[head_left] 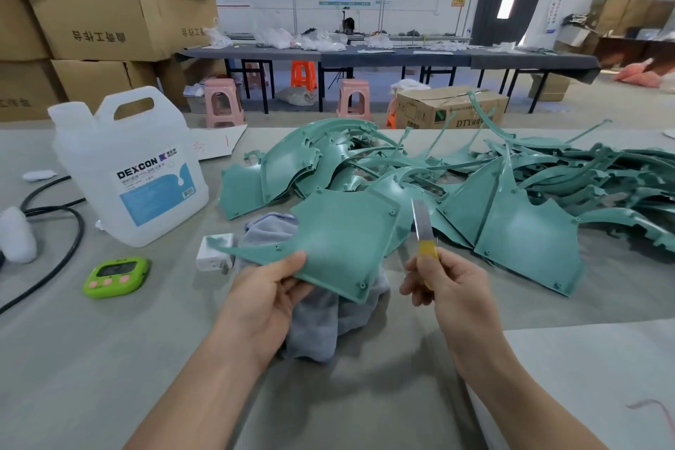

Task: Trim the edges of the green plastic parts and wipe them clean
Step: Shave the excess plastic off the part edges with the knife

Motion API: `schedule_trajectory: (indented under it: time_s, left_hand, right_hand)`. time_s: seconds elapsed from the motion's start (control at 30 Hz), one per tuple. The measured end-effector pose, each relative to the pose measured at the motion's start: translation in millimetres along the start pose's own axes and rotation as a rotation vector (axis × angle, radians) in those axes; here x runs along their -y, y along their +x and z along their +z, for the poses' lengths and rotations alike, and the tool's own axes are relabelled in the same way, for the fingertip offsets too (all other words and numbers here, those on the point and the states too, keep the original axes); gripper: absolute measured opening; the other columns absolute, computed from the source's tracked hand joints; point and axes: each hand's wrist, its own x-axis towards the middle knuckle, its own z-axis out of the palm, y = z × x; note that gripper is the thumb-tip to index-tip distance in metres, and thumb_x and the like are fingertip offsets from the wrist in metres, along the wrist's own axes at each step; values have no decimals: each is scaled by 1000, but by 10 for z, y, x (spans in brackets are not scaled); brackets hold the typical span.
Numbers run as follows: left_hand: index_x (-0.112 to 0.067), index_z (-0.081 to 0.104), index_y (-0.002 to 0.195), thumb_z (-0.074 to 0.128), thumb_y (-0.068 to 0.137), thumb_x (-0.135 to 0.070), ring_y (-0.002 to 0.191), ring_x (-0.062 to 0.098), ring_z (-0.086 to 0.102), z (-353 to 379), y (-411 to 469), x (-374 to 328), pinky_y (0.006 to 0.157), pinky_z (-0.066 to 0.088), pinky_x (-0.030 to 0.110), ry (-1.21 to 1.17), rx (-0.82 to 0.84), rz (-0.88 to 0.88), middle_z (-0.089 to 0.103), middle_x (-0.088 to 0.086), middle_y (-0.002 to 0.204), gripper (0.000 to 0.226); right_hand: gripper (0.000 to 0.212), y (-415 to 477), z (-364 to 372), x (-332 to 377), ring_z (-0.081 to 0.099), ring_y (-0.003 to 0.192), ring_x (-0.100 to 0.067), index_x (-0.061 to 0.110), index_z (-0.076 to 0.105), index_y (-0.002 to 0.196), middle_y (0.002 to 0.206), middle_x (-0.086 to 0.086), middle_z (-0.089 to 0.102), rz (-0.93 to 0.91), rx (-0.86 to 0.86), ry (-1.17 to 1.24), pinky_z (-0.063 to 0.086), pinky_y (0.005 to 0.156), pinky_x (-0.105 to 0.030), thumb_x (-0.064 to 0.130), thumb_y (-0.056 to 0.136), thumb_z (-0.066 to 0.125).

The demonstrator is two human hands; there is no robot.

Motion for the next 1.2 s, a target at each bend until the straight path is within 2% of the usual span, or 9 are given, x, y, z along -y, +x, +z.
schedule_trajectory:
  time_s: [0.3, 0.43, 0.53, 0.67, 0.77, 0.87, 0.97, 1.1, 1.2]
  left_hand:
    - [0, 70, 99, 61, 80, 5, 79, 22, 77, 104, -81, -71, 60, 62, 29, -39, 22, -60, 77, 17, 97, 22]
    - [0, 67, 104, 54, 91, 8, 76, 21, 77, 89, -66, -110, 59, 61, 28, -24, -13, -25, 78, 15, 93, 20]
    - [-1, 67, 103, 54, 91, 8, 74, 20, 77, 61, -55, -144, 57, 60, 26, -32, -29, -8, 78, 13, 91, 21]
    - [-1, 68, 104, 55, 90, 9, 76, 20, 77, 45, -46, -130, 59, 60, 27, -6, -26, 6, 78, 14, 94, 22]
    - [-3, 69, 100, 54, 90, 10, 75, 20, 76, 41, -41, -101, 58, 60, 27, 47, -3, 28, 78, 14, 93, 22]
    - [-3, 68, 104, 58, 88, 12, 78, 23, 76, 31, -30, -70, 59, 60, 30, 131, 7, 63, 77, 16, 97, 24]
    - [-7, 72, 100, 63, 84, 12, 86, 32, 76, 11, 3, -13, 65, 62, 39, 209, -10, 125, 76, 18, 102, 27]
    - [-25, 76, 101, 68, 81, 1, 99, 33, 74, 8, -5, 39, 85, 57, 49, 354, 27, 289, 77, 11, 106, 34]
    - [-27, 76, 105, 68, 80, -17, 91, 31, 75, 22, -53, 61, 77, 60, 44, 470, 48, 382, 79, 9, 97, 28]
  right_hand:
    - [17, -29, -90, -79, 55, 59, -20, 29, 69, 87, 68, 2, 66, -315, -33, -452, 47, 56, -41, 20, 99, 62]
    - [8, -161, -58, -6, 59, 62, -10, 28, 72, 103, 75, 9, 69, -418, 120, -567, 49, 57, -25, 28, 96, 68]
    - [26, -190, -31, 45, 59, 66, -11, 18, 69, 101, 81, 5, 70, -485, 244, -731, 48, 61, -25, 40, 94, 59]
    - [23, -152, -58, 145, 61, 74, 5, 46, 69, 110, 85, 34, 68, -496, 368, -789, 43, 66, -9, 37, 90, 63]
    - [31, -110, -95, 151, 63, 64, -4, 57, 68, 103, 81, 27, 72, -397, 214, -636, 51, 60, -24, 28, 92, 73]
    - [17, 4, -176, 75, 56, 53, -16, 35, 71, 80, 63, 9, 66, -216, -60, -616, 48, 53, -42, 33, 95, 63]
    - [31, 105, -293, 23, 57, 56, -12, 21, 62, 65, 55, 6, 62, -46, -216, -785, 49, 60, -33, 31, 95, 60]
    - [30, 184, -417, -17, 61, 60, -21, 14, 65, 67, 52, -2, 61, 175, -141, -972, 50, 60, -31, 34, 89, 61]
    - [35, 158, -454, 67, 63, 65, -23, 23, 73, 71, 56, 0, 63, 283, -151, -1156, 49, 62, -31, 50, 88, 56]
